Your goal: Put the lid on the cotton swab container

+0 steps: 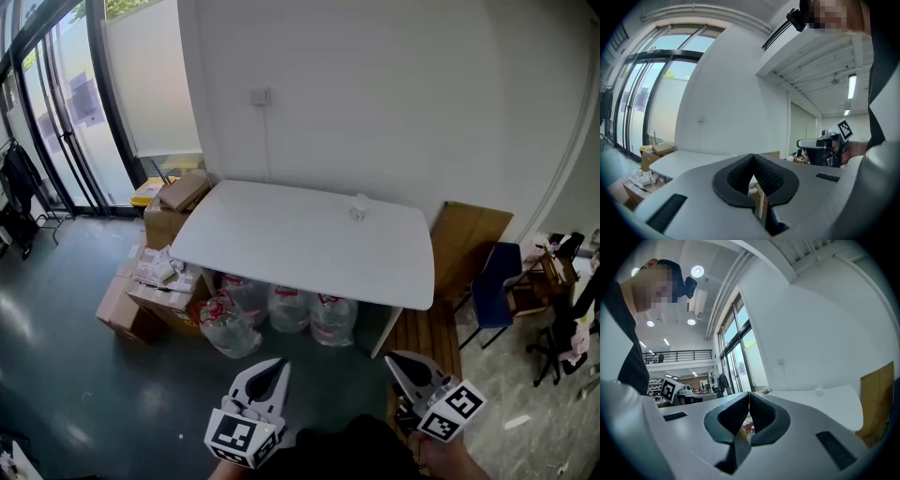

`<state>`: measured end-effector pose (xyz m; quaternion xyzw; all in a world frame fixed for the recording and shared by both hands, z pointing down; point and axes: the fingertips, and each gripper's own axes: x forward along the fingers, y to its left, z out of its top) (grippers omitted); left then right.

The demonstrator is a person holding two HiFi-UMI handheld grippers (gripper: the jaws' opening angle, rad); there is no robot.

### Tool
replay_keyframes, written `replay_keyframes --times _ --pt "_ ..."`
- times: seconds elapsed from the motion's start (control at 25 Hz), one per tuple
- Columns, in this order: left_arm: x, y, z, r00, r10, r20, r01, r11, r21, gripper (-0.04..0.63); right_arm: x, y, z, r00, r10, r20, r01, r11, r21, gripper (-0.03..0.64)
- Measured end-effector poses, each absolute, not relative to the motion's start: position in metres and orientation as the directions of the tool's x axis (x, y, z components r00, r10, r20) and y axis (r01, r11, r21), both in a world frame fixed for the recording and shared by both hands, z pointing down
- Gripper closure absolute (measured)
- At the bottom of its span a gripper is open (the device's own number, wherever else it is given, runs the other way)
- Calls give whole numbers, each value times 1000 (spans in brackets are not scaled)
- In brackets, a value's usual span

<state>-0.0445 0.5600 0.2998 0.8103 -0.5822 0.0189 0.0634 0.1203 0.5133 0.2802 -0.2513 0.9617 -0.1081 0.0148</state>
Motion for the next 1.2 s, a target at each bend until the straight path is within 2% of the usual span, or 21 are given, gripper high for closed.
replay_keyframes --times 0.56,0.84,1.2 --pt "-55 513 314 299 -942 151 -954 -289 86 592 104 459 297 -899 -436 50 -432 857 -281 600" --pt "-60 444 319 273 -944 182 -961 -263 81 592 84 387 294 -929 -369 37 -365 889 -276 600" --pt "-35 322 307 299 -934 193 -954 -289 79 592 117 271 301 -916 -398 38 -389 864 -320 600"
